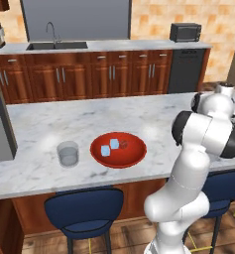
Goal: There are four ice cubes in the ice bowl. Place two ice cubes in each glass of water.
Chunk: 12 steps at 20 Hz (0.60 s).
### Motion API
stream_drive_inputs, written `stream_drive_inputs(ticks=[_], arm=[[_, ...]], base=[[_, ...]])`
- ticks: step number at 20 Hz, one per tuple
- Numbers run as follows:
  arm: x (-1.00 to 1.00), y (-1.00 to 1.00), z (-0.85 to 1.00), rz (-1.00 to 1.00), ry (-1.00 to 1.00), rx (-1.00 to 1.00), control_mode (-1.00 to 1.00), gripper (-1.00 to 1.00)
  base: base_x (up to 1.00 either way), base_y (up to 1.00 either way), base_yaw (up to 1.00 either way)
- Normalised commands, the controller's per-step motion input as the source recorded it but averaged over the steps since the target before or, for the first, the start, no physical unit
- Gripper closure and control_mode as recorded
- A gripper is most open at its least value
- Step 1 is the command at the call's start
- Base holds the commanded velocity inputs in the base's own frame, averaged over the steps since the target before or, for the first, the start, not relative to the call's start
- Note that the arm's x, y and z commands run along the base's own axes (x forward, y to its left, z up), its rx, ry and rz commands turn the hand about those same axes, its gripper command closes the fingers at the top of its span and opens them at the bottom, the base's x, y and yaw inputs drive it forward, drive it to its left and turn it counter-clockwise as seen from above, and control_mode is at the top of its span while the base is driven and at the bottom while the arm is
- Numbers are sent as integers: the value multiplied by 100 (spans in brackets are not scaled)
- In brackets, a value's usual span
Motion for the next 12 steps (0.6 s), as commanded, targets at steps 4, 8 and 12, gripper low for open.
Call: stream_drive_inputs(ticks=[4,8,12], arm=[[22,-8,-26,0,0,0,-100,100],[26,-15,-16,0,0,0,-100,-100],[23,-18,-12,0,0,0,-100,-100]], base=[[0,0,0],[0,0,0],[0,0,0]])
